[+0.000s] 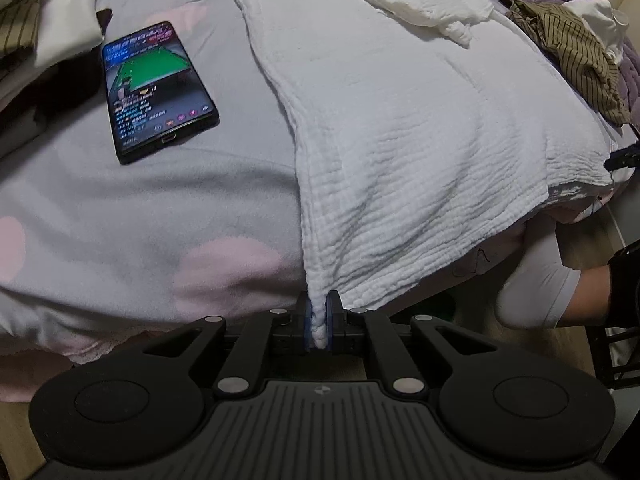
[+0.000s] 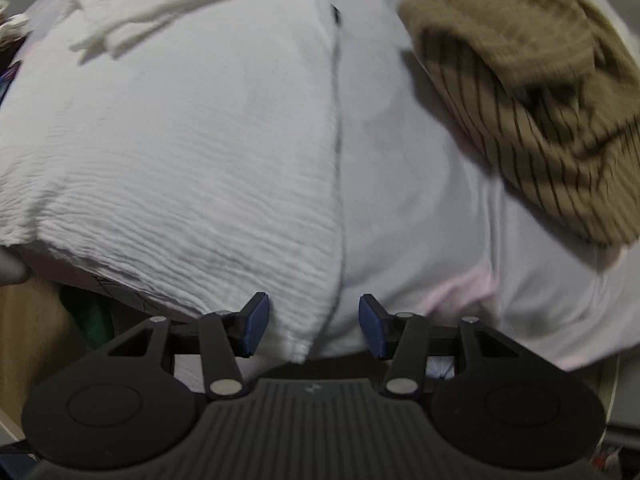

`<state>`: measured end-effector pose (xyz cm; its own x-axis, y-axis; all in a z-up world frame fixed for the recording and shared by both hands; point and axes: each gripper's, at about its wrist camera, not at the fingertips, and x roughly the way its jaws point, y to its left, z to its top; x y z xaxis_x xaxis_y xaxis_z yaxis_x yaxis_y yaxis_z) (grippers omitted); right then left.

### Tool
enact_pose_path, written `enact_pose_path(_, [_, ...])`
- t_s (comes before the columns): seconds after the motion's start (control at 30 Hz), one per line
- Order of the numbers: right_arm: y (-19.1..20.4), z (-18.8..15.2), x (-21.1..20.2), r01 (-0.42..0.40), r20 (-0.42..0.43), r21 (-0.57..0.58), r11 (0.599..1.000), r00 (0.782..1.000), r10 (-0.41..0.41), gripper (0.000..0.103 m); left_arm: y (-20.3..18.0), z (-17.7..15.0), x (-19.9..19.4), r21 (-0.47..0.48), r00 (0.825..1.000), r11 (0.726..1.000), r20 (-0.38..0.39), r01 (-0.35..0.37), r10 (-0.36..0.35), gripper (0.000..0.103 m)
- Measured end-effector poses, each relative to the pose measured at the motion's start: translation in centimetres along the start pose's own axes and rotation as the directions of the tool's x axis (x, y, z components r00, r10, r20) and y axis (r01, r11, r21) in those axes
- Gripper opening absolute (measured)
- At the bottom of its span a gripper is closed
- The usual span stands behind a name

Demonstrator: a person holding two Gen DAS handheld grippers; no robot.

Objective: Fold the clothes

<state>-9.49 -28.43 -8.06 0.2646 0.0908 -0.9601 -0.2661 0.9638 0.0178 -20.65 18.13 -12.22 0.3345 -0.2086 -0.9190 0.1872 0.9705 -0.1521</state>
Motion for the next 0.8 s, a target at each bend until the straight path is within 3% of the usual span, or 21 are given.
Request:
enact_pose_path(0.1, [-0.5,-0.1,0.6,-0.049,-0.005,0.060,0.997,0.999,0.050,0.053,0.0,-0.1,-0.1,-0.001,1.000,1.000,-0.001,-0.001,0.001,0.005])
enact_pose_path(0.2, [-0.6,-0.2,1.0,-0.097,-0.004,0.088,0.991,0.995,0.098,0.040,0.0,-0.3,-0.2,-0.001,1.000,1.000,0.000,-0.002,0.002,0.006])
enact_pose_path(0.27, [-0.4,-0.3,0.8,-0.115,-0.006,0.085,0.990,0.993,0.116,0.009,0.1,-0.3,-0.4,-0.001,1.000,1.000,0.003,-0.001,0.001,0.006])
enact_pose_path(0.37, [0.2,-0.4,-0.1,-0.132,-0.016,0.069,0.989,0.991,0.134,0.006,0.2,-0.5,-0.6,-0.005,1.000,1.000,0.008,0.002,-0.002,0.006])
enact_pose_path(0.6, [0.6,-0.6,-4.2,-0.184,0.085,0.090,0.979,0.981,0.177,0.005,0.0,-0.5,-1.1,0.009,1.000,1.000,0.014,0.005,-0.005,0.006])
enact_pose_path(0.8, [-0.1,-1.1,-3.6,-0.117,0.049,0.085,0.990,0.992,0.113,0.005,-0.2,-0.5,-1.6,0.024,1.000,1.000,0.019,0.006,-0.007,0.006])
